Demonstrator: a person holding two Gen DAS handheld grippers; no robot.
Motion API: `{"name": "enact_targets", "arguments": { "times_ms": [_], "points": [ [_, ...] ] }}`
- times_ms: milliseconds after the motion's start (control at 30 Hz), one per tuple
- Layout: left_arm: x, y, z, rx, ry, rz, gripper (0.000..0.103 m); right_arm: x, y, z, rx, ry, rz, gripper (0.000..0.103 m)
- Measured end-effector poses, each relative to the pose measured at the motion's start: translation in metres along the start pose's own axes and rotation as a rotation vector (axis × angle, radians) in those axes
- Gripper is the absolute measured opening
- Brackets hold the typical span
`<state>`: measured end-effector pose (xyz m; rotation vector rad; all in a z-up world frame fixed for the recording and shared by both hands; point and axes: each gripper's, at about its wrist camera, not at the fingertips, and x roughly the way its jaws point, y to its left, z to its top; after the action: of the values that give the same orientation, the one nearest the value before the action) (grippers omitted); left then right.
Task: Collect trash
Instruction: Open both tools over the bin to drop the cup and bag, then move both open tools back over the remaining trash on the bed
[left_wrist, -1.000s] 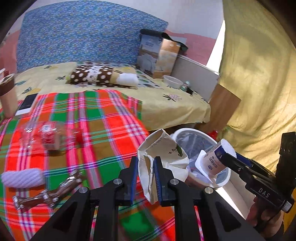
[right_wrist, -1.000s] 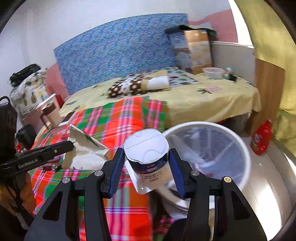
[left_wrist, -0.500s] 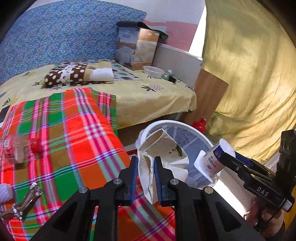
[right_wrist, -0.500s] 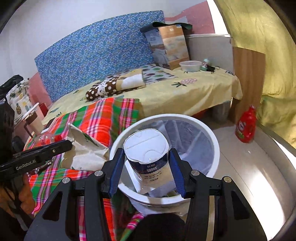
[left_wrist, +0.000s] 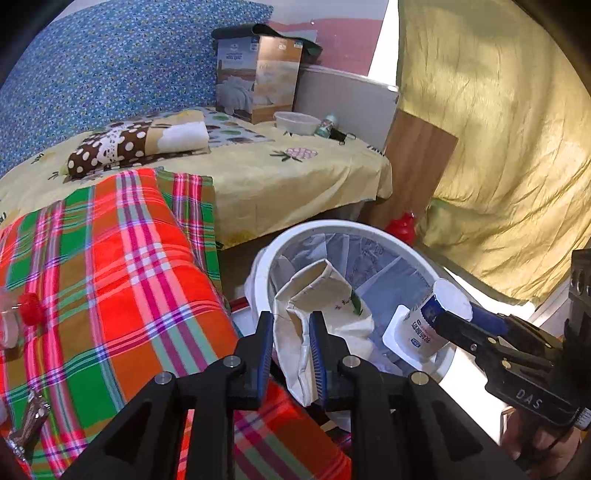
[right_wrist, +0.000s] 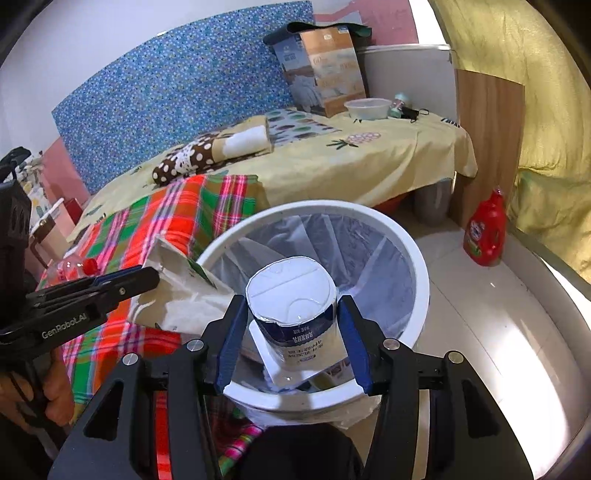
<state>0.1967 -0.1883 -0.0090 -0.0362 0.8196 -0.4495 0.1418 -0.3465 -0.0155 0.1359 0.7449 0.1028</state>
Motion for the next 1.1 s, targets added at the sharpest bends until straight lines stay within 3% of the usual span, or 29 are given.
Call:
{"name": "enact_targets", "arguments": {
  "times_ms": [400, 1100],
  "points": [
    [0.001, -0.001, 0.003, -0.007, -0.027, -0.021, 0.035, -0.009, -0.007, 0.000, 0.008, -0.029, -0.010, 0.060],
    [-0.061, 0.028, -0.033, -0.061, -0.068, 0.025, 0.035, -0.027, 0.041, -0.007, -0.082, -0.056, 0.086, 0.059]
  ]
}}
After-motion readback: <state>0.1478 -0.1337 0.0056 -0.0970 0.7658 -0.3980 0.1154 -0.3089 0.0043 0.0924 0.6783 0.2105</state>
